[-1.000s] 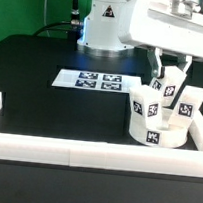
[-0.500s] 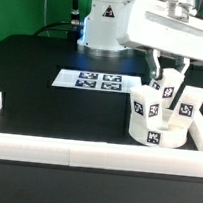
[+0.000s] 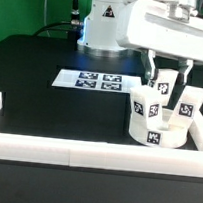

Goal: Assemble stool

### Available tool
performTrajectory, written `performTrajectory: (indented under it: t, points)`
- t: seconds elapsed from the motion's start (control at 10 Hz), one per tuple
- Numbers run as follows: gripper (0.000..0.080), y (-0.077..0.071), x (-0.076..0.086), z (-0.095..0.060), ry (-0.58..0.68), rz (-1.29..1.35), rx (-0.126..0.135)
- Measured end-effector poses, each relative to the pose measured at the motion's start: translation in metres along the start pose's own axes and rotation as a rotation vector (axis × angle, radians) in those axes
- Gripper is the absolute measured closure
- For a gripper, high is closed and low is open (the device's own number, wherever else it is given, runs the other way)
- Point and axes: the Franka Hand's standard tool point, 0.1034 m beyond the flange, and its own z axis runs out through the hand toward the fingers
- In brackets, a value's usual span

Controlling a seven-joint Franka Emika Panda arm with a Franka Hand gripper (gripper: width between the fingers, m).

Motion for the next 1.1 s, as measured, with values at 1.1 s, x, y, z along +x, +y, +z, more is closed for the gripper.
performTrajectory:
  t: [1.1]
  points:
    - [0.015, 0.023, 0.023, -0.019, -0.134, 0.016, 0.058]
